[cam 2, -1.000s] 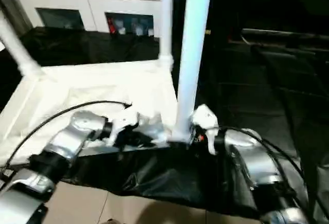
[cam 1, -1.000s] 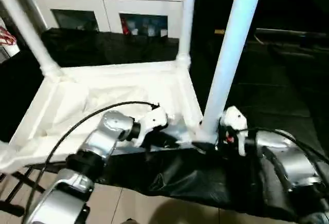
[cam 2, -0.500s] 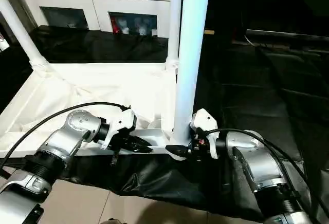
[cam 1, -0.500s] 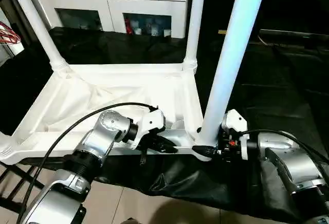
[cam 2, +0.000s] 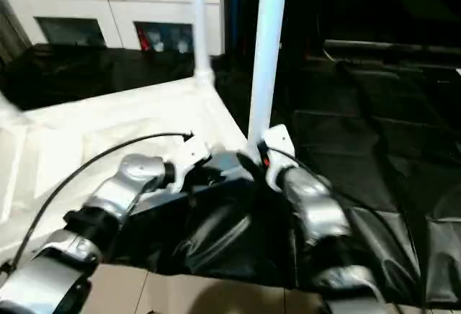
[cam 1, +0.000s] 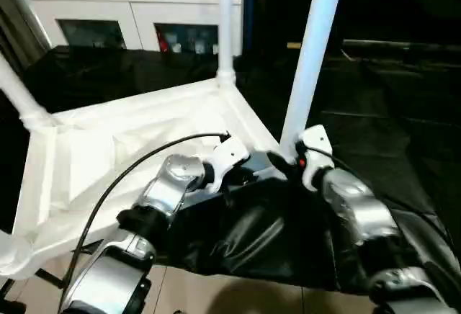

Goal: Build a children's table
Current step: Rotate leg to tighten

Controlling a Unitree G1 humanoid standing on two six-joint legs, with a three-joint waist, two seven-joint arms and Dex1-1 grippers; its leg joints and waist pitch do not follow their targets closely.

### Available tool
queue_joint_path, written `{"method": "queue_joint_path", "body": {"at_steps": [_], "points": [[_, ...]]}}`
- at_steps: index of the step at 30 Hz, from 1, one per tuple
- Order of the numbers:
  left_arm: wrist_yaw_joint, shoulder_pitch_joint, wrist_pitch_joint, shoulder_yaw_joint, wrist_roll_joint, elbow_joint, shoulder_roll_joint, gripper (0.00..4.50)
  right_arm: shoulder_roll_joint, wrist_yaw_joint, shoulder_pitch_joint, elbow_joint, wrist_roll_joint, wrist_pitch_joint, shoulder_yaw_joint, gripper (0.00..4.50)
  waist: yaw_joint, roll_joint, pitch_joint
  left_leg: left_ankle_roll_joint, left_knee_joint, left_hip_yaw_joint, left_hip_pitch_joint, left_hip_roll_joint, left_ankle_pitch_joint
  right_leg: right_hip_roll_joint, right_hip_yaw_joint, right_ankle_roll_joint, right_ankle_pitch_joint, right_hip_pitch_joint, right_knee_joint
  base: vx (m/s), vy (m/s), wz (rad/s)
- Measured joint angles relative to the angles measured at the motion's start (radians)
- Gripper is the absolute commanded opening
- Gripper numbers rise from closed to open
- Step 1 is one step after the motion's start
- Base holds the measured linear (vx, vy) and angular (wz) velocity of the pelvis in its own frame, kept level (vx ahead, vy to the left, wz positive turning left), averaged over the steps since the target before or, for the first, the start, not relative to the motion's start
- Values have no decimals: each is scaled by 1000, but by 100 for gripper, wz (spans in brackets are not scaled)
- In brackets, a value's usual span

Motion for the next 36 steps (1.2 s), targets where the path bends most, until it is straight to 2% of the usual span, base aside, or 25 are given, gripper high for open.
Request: {"method": "queue_joint_path", "body": {"at_steps": [1,2,4,7,9,14,18,21,27,36], "points": [[0,0,-6,0,4,0,0,0,2,-2,0,8,-3,-16,-1,272,0,0,0,0,-1,0,0,0,0,0,0,0,0,0,0,0,0,0],[-3,1,-13,0,5,0,1,0,2,2,1,11,0,-26,-3,307,-1,0,0,0,-1,0,0,-1,0,0,0,0,0,0,-1,0,0,0],[-14,5,-28,-1,5,-2,6,0,0,28,5,10,9,-29,-12,342,-1,0,0,0,-3,0,0,-1,0,-1,0,0,0,0,-1,0,0,0],[-33,15,-35,-8,5,-19,12,0,-10,68,18,-5,12,-31,-11,351,0,0,0,0,-5,0,0,-1,0,-1,0,1,-1,-1,-1,0,0,0],[-59,24,-45,-14,5,-33,17,0,-24,92,26,-15,11,-33,-5,376,2,0,0,0,-6,0,0,-2,0,-1,0,1,-1,-2,-1,0,0,0],[-170,49,-85,-27,-18,-62,51,0,-145,307,107,-132,27,-55,62,376,18,2,0,0,-7,1,-1,-2,0,-1,0,1,-2,-2,-2,0,0,0],[-278,67,-104,-41,-45,-83,88,0,-247,501,177,-249,59,-33,98,376,28,3,0,0,-7,1,-1,-2,0,-1,0,1,-2,-2,-2,0,0,0],[-344,73,-122,-44,-64,-90,113,0,-293,600,198,-299,90,-5,113,376,30,3,0,0,-5,1,-1,-1,0,-1,0,1,-1,-1,-2,0,0,0],[-419,73,-128,-50,-76,-98,137,0,-337,694,208,-338,118,20,133,320,37,3,1,0,-5,0,-2,-1,0,-2,0,1,-1,-1,-2,0,0,0],[-458,76,-117,-50,-88,-110,158,0,-337,723,220,-372,125,45,142,280,44,3,1,0,-5,1,-3,-1,0,-2,0,1,-1,-2,-2,0,0,0]]}}
